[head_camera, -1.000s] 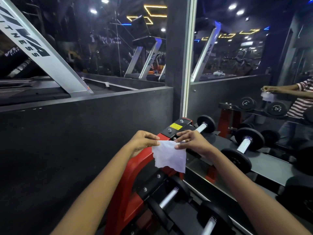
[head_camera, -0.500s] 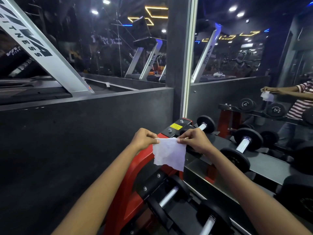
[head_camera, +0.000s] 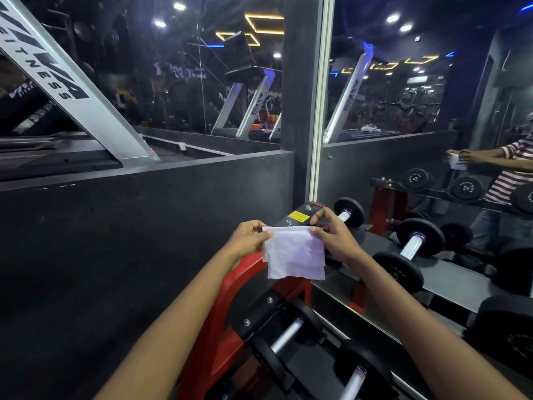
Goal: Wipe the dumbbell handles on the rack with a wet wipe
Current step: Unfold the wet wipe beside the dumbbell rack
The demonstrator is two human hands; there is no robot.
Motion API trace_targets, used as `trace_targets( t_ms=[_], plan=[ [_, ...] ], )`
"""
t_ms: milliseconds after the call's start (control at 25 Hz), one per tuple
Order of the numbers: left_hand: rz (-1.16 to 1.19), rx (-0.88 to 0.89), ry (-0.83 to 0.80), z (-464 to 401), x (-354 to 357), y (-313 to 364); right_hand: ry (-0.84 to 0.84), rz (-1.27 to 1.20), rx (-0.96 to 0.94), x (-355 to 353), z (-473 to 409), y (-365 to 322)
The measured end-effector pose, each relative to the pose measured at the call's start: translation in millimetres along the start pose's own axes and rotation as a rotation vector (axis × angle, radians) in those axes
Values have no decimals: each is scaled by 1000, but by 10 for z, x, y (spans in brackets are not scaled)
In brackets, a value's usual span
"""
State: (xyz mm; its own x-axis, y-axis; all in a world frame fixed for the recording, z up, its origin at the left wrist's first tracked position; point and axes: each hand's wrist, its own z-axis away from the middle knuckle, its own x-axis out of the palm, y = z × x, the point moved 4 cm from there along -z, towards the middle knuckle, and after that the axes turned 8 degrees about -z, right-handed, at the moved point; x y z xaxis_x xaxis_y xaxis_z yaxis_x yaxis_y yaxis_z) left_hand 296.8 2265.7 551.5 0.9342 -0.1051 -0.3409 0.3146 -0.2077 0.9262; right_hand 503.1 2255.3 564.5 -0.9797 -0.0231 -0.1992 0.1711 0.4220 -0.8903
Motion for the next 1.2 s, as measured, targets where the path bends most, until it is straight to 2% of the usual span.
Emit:
trace_targets(
  t_ms=[80,200,360,480,640,920,1080,1200],
  plan=[
    [41,-63,-8,26,36,-6,21,-88,56,42,10,-9],
    [64,-120,44,42,41,-39,20,-288,260,73,16,78],
    [262,-170,18,66,48,-47,-147,-390,387,67,62,97],
    [323,-143,-75,97,32,-7,-208,-318,352,61,110,26],
    [6,-91,-148,117,28,9,-180,-108,293,46,128,3],
    [-254,50,-75,77,66,24,-129,311,100,64,75,-41],
    [-280,57,-47,32,38,-21,-103,384,76,46,54,-11],
    [-260,35,-64,34,40,-59,-102,327,117,4,63,41]
  ],
)
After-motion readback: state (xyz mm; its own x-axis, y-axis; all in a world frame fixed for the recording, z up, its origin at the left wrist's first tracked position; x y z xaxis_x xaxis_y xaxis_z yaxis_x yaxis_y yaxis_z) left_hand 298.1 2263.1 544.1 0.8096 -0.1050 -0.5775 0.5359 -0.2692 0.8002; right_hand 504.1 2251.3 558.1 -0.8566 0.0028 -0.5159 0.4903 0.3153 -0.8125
